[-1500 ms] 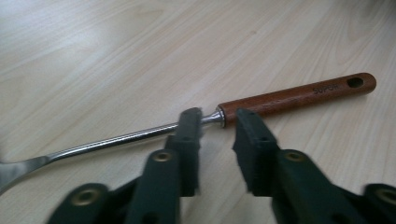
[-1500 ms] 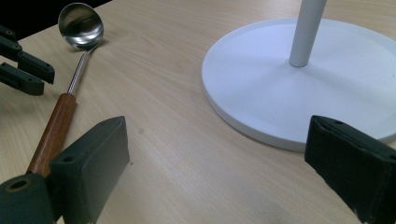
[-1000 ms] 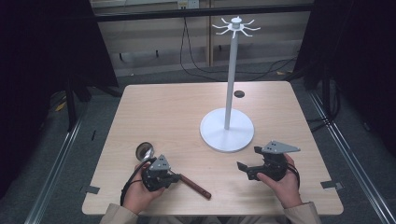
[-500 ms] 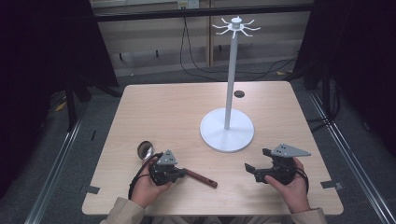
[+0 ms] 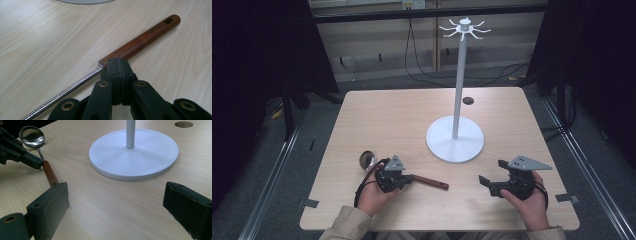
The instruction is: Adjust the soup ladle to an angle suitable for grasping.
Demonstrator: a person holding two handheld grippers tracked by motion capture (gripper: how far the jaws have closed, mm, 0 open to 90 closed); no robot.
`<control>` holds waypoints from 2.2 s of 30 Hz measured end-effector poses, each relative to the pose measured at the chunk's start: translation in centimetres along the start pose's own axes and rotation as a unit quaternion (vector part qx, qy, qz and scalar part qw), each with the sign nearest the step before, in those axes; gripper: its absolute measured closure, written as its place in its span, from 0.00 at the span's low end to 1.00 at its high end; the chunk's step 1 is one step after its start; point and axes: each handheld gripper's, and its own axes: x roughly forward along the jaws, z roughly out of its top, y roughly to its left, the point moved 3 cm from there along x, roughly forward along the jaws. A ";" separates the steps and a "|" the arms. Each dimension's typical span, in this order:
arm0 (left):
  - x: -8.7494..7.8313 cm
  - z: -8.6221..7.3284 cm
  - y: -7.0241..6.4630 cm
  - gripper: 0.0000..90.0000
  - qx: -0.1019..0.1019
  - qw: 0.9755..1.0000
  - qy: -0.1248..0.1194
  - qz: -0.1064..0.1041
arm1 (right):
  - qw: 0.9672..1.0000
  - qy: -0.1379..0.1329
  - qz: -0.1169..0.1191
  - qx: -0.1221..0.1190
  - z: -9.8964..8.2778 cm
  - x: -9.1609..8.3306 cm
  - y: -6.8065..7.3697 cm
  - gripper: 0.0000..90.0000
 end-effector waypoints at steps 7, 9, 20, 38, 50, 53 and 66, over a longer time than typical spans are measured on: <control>0.6 0.2 0.3 0.98 0.005 1.000 0.008 0.010 | 1.000 -0.004 0.001 0.004 0.1 -0.2 -0.1 0.07; 0.7 0.3 0.4 0.97 0.000 1.000 0.007 0.008 | 1.000 -0.004 0.000 0.004 0.2 -0.1 -0.2 0.07; 1.1 0.7 0.9 0.97 0.002 1.000 0.015 0.011 | 1.000 0.000 0.009 -0.001 0.3 0.4 0.1 0.07; 1.6 1.2 1.4 0.95 -0.011 1.000 0.014 0.008 | 1.000 -0.001 0.012 0.002 0.3 0.6 0.0 0.07; 1.3 1.5 1.3 0.92 -0.018 1.000 0.012 0.004 | 1.000 -0.005 0.013 -0.002 0.6 0.5 0.1 0.07; 0.7 1.9 1.3 0.83 -0.008 1.000 -0.005 0.006 | 1.000 -0.005 0.012 -0.001 0.6 0.5 0.1 0.07; 1.7 3.6 2.0 0.49 0.071 0.997 0.022 -0.003 | 1.000 -0.007 0.018 -0.005 0.8 0.7 0.2 0.07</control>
